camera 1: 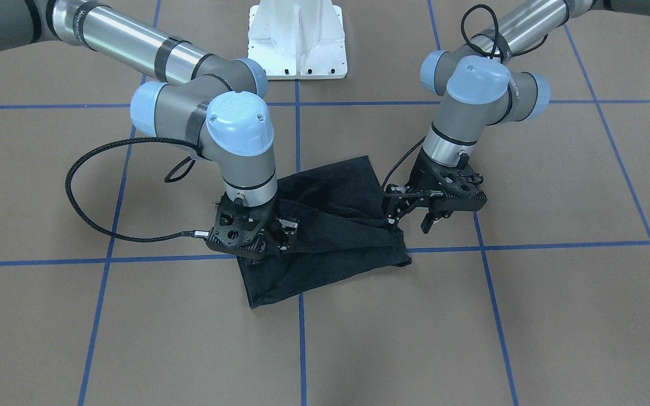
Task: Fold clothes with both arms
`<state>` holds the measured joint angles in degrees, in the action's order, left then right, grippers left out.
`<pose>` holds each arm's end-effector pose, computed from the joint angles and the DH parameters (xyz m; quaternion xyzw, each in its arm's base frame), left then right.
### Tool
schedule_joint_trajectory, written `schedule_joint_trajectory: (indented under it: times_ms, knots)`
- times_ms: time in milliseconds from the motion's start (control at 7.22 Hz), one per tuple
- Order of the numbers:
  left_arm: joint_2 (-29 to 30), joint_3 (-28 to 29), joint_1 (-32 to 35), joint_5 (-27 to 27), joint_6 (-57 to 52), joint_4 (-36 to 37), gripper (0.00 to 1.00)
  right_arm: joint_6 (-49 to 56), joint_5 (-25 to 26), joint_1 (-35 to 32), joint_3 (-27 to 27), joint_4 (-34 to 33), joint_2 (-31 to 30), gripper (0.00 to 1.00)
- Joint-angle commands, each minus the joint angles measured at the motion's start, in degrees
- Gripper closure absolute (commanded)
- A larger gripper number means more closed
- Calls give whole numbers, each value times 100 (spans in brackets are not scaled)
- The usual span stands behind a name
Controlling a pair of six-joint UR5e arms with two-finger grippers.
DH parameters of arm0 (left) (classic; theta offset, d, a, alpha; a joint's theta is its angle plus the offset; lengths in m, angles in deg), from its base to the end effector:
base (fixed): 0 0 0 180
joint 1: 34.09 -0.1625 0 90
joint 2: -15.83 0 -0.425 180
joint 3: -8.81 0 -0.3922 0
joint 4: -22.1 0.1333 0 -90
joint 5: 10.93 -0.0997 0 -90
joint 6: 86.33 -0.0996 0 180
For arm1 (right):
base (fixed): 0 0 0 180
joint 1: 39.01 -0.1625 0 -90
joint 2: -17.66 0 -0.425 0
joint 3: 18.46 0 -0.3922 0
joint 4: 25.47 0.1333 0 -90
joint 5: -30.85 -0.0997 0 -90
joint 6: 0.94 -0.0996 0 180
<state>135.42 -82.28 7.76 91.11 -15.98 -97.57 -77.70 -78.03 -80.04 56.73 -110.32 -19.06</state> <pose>0.4323 -0.5383 0.2935 0.1777 0.4759 -0.1138 0.8538 -0.5258 -0.5915 0.1721 0.0316 -0.3956 0.1608 0.9037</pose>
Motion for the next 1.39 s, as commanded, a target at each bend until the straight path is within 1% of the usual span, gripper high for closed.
schedule_joint_trajectory:
  times_ms: [0, 139, 277, 416, 554, 693, 831, 1108, 1247]
  knots:
    - [-75, -23, 165, 394, -661, -81, 0, -22, -231, 277, 808, -853, 51, 0]
    - [-119, -14, 244, 500, -1012, -82, 0, -118, 66, 689, 1117, -1267, 51, 1]
    - [-163, -23, 288, 649, -1085, -82, 0, -389, 713, 1233, 1120, -1350, 60, 11]
    - [-181, -23, 297, 659, -1086, -82, 0, -513, 937, 1482, 1077, -1351, 51, 61]
    - [-181, -23, 298, 660, -1086, -117, 0, -489, 983, 1528, 998, -1333, 42, 100]
    - [-190, -40, 298, 660, -1077, -126, 0, -436, 1035, 1528, 797, -1307, 60, 100]
    - [-190, -40, 298, 660, -1077, -126, 0, -418, 1218, 1528, 656, -1185, 69, 100]
    - [-190, -49, 298, 660, -1077, -126, 0, -409, 1369, 1528, 8, -458, 147, 100]
    - [-190, -67, 298, 660, -1077, -126, 0, -409, 1378, 1415, -196, -385, 270, 100]
